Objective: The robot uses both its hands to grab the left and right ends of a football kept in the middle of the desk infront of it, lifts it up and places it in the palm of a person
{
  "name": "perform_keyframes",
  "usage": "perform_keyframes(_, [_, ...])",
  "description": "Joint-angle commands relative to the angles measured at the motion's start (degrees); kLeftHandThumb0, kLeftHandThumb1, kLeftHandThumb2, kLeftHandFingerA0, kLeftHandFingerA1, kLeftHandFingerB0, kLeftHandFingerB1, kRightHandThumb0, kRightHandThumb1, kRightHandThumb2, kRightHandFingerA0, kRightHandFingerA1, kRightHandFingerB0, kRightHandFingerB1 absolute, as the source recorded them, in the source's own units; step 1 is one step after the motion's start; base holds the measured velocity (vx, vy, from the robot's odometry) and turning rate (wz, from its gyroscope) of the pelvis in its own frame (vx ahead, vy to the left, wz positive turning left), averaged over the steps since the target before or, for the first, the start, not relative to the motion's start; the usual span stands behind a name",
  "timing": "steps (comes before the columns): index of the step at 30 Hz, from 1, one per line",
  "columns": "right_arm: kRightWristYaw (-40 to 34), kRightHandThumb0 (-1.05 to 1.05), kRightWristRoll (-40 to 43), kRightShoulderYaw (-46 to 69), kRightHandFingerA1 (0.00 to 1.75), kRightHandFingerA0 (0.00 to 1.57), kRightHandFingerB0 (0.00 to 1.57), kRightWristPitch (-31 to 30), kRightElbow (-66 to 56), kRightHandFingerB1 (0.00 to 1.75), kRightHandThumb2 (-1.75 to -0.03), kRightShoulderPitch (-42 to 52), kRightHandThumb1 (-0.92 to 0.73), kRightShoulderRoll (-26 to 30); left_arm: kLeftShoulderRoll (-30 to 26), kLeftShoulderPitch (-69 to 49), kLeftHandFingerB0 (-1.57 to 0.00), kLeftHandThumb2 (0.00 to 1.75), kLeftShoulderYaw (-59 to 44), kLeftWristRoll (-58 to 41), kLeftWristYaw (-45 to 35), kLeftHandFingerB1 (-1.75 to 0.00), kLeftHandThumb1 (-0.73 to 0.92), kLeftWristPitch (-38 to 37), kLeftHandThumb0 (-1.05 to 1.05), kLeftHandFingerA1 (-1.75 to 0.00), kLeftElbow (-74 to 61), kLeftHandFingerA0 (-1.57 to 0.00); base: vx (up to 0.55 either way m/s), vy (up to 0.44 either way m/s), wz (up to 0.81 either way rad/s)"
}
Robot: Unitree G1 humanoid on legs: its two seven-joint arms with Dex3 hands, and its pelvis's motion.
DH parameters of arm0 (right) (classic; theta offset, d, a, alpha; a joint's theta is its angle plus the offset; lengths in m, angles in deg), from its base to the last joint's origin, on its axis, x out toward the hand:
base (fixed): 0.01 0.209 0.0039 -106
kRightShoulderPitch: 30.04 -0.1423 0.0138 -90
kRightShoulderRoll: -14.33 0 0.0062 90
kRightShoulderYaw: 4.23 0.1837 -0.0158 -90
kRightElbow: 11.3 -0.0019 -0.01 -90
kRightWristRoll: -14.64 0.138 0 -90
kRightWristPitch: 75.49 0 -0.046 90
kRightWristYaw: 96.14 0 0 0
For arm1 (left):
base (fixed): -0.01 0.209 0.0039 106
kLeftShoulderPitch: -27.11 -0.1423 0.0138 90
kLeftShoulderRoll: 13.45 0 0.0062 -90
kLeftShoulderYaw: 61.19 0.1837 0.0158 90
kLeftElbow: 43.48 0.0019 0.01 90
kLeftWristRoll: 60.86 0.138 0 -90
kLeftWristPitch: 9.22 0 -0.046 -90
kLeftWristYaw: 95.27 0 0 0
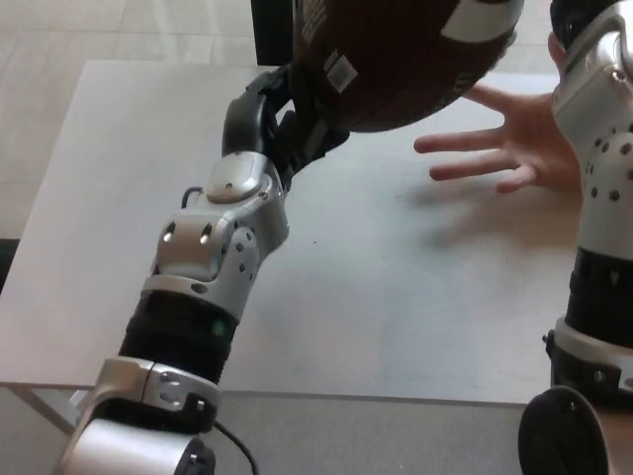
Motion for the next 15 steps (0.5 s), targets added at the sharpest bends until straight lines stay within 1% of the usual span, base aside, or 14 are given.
perform_keyframes(1, [-0.25,-0.7,7.7,2.6,0.74,0.68,0.47,-8.19,5.47,0.46,-0.66,-5.47,-0.88,-4.05,-6.13,17.79,-0.58,0.69,17.87,13.52,-16.11,-0.51,0.92,8.0,-0.66,-0.63,-2.42,-0.64,0.0,0.0,0.0])
perform_keyframes(3, [-0.27,-0.7,7.41,2.7,0.74,0.68,0.47,-8.34,5.44,0.46,-0.66,-5.59,-0.88,-4.24,-6.75,18.05,-0.58,0.69,18.85,13.53,-15.94,-0.51,0.92,8.44,-0.66,-0.63,-2.73,-0.64,0.0,0.0,0.0])
perform_keyframes(4, [0.21,-0.69,7.01,2.71,0.68,0.6,0.46,-7.26,5.68,0.45,-0.67,-5.55,-0.88,-3.69,-6.0,18.88,-0.56,0.66,17.94,12.34,-16.76,-0.51,0.9,7.11,-0.62,-0.72,-0.89,-0.64,0.0,0.0,0.0])
perform_keyframes(5, [0.29,-0.69,6.83,2.67,0.68,0.6,0.46,-7.21,5.82,0.45,-0.67,-5.67,-0.88,-3.78,-6.19,18.88,-0.56,0.66,17.95,11.97,-16.74,-0.51,0.9,7.17,-0.62,-0.72,-1.03,-0.64,0.0,0.0,0.0])
perform_keyframes(6, [0.29,-0.68,6.77,3.12,0.7,0.62,0.47,-6.47,6.2,0.46,-0.67,-5.97,-0.88,-3.42,-6.35,20.36,-0.53,0.67,18.37,11.8,-18.59,-0.69,0.91,6.84,-0.6,-1.03,0.64,-0.59,0.0,0.0,0.0])
perform_keyframes(7, [0.14,-0.7,6.79,3.51,0.72,0.63,0.47,-6.15,6.49,0.46,-0.66,-6.29,-0.88,-3.24,-6.4,21.19,-0.58,0.66,18.42,11.6,-19.57,-0.76,0.9,6.6,-0.58,-1.1,1.75,-0.65,0.0,0.0,0.0])
perform_keyframes(8, [-0.08,-0.7,6.77,3.76,0.72,0.63,0.47,-6.15,6.82,0.46,-0.66,-6.73,-0.88,-3.29,-6.58,21.47,-0.58,0.66,18.23,11.28,-19.83,-0.76,0.9,6.54,-0.58,-1.1,2.19,-0.65,0.0,0.0,0.0])
perform_keyframes(9, [-0.56,-0.69,6.63,4.44,0.69,0.58,0.45,-5.92,7.57,0.46,-0.67,-7.31,-0.89,-2.88,-8.0,25.74,-0.33,0.67,23.74,14.84,-25.32,-0.48,0.91,8.15,-0.53,-0.7,6.64,-0.38,0.0,0.0,0.0])
perform_keyframes(10, [-1.45,-0.68,6.66,5.89,0.64,0.56,0.44,-5.9,8.55,0.44,-0.67,-7.63,-0.89,-2.2,-8.06,29.99,-0.42,0.61,28.57,17.7,-30.77,-0.49,0.74,10.13,-0.44,-0.8,11.68,-0.38,0.0,0.0,0.0])
perform_keyframes(11, [-2.61,-0.67,6.31,7.9,0.65,0.59,0.44,-5.97,10.32,0.44,-0.66,-7.6,-0.9,-0.75,-7.06,34.5,-0.42,0.6,34.07,20.97,-36.97,-0.45,0.69,11.7,-0.42,-0.74,17.76,-0.41,0.0,0.0,0.0])
perform_keyframes(12, [-2.65,-0.67,6.09,8.08,0.65,0.59,0.44,-5.96,10.63,0.44,-0.66,-7.51,-0.9,-0.44,-6.89,35.01,-0.42,0.6,34.96,21.45,-37.68,-0.45,0.69,11.47,-0.42,-0.74,18.63,-0.41,0.0,0.0,0.0])
perform_keyframes(13, [-2.63,-0.66,6.67,9.35,0.64,0.57,0.42,-5.75,11.75,0.44,-0.67,-7.39,-0.91,0.23,-6.75,34.96,-0.4,0.59,36.52,22.4,-38.48,-0.45,0.68,9.97,-0.42,-0.79,18.69,-0.41,0.0,0.0,0.0])
perform_keyframes(15, [-3.08,-0.66,6.65,8.97,0.64,0.57,0.42,-5.55,11.81,0.44,-0.67,-7.38,-0.91,-0.85,-8.11,34.57,-0.4,0.59,37.4,21.87,-38.93,-0.45,0.68,10.72,-0.42,-0.79,17.3,-0.41,0.0,0.0,0.0])
